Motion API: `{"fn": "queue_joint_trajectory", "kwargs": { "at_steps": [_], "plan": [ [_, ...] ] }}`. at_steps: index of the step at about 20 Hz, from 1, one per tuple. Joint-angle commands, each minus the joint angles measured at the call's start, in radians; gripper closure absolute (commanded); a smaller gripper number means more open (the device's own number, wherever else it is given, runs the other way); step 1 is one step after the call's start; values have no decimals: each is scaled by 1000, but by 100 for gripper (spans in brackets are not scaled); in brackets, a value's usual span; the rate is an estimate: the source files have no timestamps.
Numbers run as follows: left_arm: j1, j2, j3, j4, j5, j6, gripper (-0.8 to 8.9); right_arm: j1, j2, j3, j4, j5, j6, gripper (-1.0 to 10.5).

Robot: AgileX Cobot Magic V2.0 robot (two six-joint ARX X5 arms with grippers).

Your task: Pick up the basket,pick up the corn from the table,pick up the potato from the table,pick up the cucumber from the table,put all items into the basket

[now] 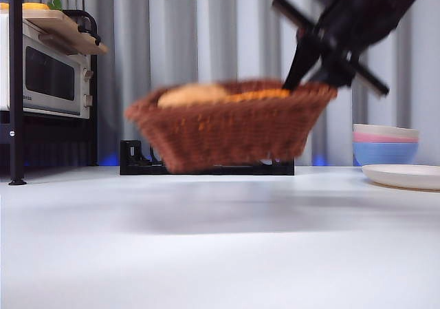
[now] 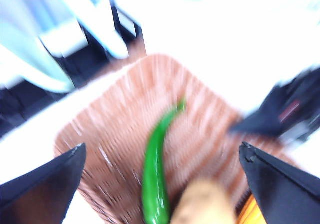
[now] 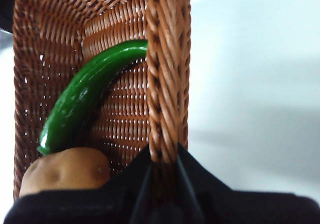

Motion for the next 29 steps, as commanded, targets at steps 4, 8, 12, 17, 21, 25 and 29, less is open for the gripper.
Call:
{"fn": "queue_joint_trajectory", "kwargs": {
  "at_steps": [4, 8, 12, 17, 21, 25, 29],
  "plan": [
    [1, 5, 103, -57, -2, -2, 198, 3, 168, 6, 26, -5, 82, 959],
    [3, 5, 105, -69, -2, -2, 198, 3, 206, 6, 19, -5, 82, 951],
    [3, 5, 105, -86, -3, 5, 198, 3, 205, 6, 11, -2, 81, 764],
    [3, 5, 105, -98, -35, 16, 198, -17, 179, 6, 10, -2, 63, 492],
    [4, 5, 105, -136, -54, 42, 198, -28, 109, 6, 9, -2, 10, 502],
    [4, 1, 105, -174, -55, 59, 310, -38, -4, 6, 8, -4, -85, 509],
    [13, -22, 105, -195, -55, 83, 553, -38, -132, 6, -7, -5, -202, 594]
  ]
}}
